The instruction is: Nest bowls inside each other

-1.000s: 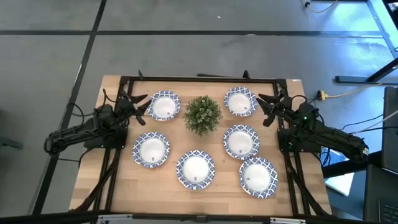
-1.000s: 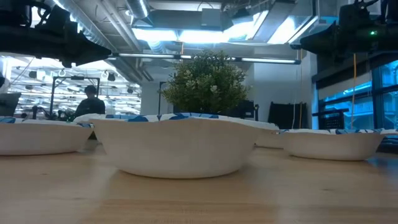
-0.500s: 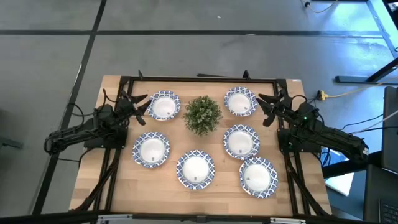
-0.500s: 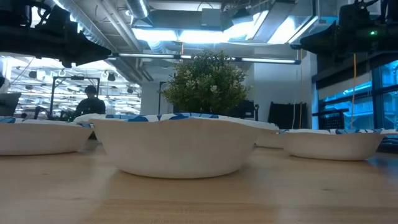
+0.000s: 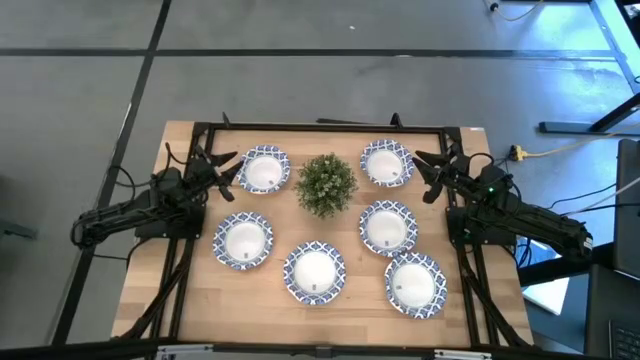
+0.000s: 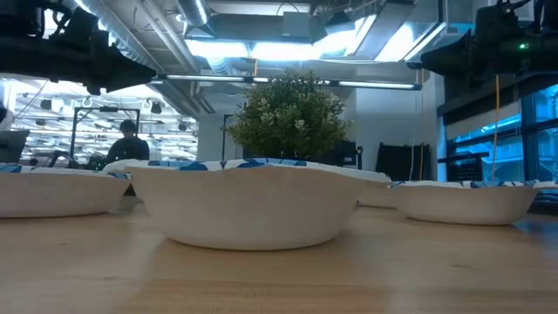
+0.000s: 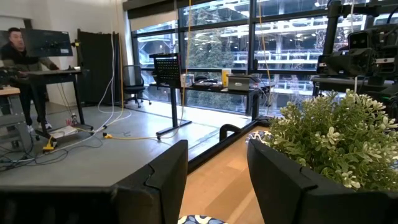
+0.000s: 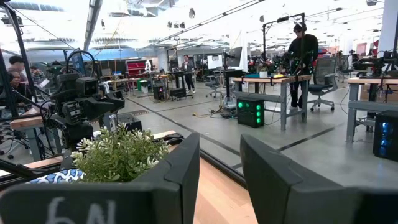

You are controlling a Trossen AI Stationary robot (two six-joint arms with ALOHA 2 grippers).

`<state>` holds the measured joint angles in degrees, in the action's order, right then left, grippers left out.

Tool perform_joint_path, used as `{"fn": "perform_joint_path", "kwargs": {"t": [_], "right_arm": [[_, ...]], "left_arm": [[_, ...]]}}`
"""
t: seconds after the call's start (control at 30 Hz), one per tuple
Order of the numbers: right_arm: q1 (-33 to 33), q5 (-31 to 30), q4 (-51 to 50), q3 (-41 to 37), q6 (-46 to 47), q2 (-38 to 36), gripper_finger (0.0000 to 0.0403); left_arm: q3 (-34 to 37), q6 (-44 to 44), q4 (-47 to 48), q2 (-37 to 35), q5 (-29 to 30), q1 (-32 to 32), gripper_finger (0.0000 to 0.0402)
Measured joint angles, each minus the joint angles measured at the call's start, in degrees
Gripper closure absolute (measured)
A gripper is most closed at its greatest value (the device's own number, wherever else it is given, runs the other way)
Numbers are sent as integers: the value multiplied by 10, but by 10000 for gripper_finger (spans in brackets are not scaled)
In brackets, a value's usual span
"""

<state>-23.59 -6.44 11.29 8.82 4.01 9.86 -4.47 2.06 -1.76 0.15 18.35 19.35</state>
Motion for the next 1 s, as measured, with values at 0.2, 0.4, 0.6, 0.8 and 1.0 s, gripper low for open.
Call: {"fn": "perform_joint_path", "kwargs": {"t": [0.2,0.4,0.6,0.8,1.0], "right_arm": [[0,0,0,0,0,0,286],[0,0,0,0,0,0,286],[0,0,0,0,0,0,286],[0,0,0,0,5,0,286],[0,0,4,0,22,0,286]], "left_arm": [[0,0,0,0,0,0,240],[0,0,0,0,0,0,240],[0,0,0,0,0,0,240],[0,0,0,0,0,0,240],[0,0,0,0,0,0,240]]}}
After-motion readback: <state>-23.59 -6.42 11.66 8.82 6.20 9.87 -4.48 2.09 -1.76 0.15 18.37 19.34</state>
